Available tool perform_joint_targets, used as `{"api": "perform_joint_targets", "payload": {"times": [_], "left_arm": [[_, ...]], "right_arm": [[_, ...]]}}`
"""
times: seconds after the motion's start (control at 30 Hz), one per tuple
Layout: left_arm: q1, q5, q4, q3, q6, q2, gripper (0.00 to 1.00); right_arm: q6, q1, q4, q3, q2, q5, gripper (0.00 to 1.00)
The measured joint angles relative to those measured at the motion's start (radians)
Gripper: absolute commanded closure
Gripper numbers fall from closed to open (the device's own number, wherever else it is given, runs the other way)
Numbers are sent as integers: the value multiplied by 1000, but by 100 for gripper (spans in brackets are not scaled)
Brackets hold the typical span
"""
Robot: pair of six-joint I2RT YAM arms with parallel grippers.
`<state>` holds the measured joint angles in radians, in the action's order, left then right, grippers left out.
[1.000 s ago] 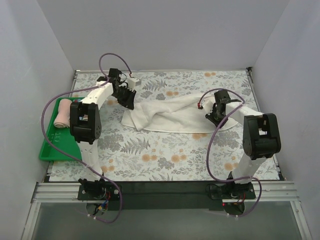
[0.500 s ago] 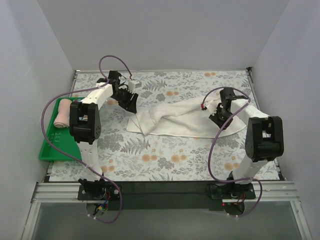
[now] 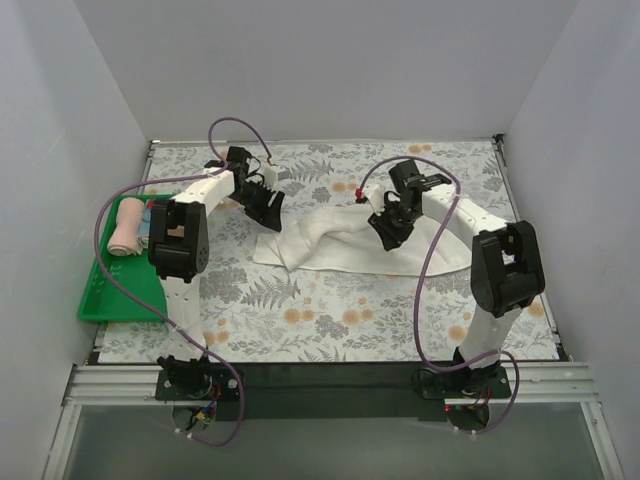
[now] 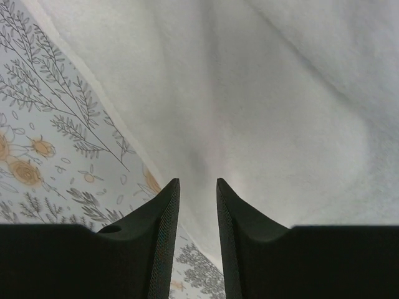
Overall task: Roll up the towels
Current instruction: Flatten the towel
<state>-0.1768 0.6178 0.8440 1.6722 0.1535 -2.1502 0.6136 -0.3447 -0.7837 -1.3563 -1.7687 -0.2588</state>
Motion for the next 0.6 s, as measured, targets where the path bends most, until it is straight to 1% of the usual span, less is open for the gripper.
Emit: {"api": "perform_joint_targets", "payload": {"times": [0.03,0.07,0.17,0.2,0.3,0.47,0.5,0.53,0.57,0.6], "left_arm": [[-3,0,0,3,0,-10,54],[-4,0,-2,6,2,-19,58],[-9,2,-6,8,7,-36,65],[-9,2,-7,9,9,-37,73],[-11,8,-10,16,14,-38,84],[-11,10,-21,19,19,-37,87],[-11,10,-22,19,19,-37,90],[-11,9,-22,19,19,-37,96],[-11,7,-22,21,19,-36,99],[-11,5,-22,24,18,-36,100]], "right_arm": [[-17,-19,6,-3,-20,-7,68],[-35,-36,13,-3,-38,-10,69],[-71,-72,37,-3,-85,-12,69],[-83,-80,47,-2,-97,-10,70],[-104,-92,71,2,-124,-2,71],[-113,-110,115,53,-139,28,72],[-111,-115,122,62,-140,34,72],[-110,-121,129,66,-137,42,73],[-108,-127,135,71,-135,52,73],[-105,-131,141,78,-130,60,73]]}}
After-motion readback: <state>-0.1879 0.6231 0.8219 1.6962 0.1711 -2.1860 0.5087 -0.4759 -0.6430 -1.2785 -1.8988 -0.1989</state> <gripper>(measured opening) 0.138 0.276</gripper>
